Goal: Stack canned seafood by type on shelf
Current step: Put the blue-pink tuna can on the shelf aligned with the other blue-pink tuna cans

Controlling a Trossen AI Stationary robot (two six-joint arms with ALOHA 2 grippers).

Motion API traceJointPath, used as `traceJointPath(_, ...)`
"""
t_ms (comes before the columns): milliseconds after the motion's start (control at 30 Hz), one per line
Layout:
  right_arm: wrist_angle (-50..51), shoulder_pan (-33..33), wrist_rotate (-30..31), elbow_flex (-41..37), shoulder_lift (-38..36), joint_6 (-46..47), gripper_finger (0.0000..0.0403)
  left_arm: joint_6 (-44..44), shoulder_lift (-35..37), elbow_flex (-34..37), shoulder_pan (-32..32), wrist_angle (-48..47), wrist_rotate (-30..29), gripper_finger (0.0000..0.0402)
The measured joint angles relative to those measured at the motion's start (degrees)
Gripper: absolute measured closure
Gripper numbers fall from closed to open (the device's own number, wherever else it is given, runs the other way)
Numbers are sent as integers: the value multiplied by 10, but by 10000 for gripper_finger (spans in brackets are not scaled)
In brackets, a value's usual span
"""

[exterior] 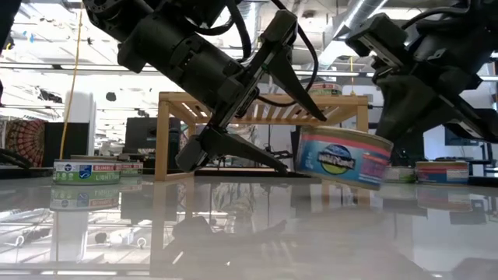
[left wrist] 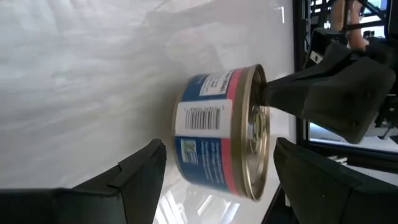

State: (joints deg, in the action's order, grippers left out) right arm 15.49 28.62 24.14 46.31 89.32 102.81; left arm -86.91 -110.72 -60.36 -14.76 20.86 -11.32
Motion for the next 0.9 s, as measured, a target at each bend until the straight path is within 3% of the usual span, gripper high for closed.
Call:
traceJointPath(367, -51, -37, 0, 0, 0, -60, 382, -5, 0, 1, 0, -13, -4, 116)
traceJointPath(900, -71, -40, 0, 1, 0, -73, 382, 35, 0, 1, 9, -45, 9, 116)
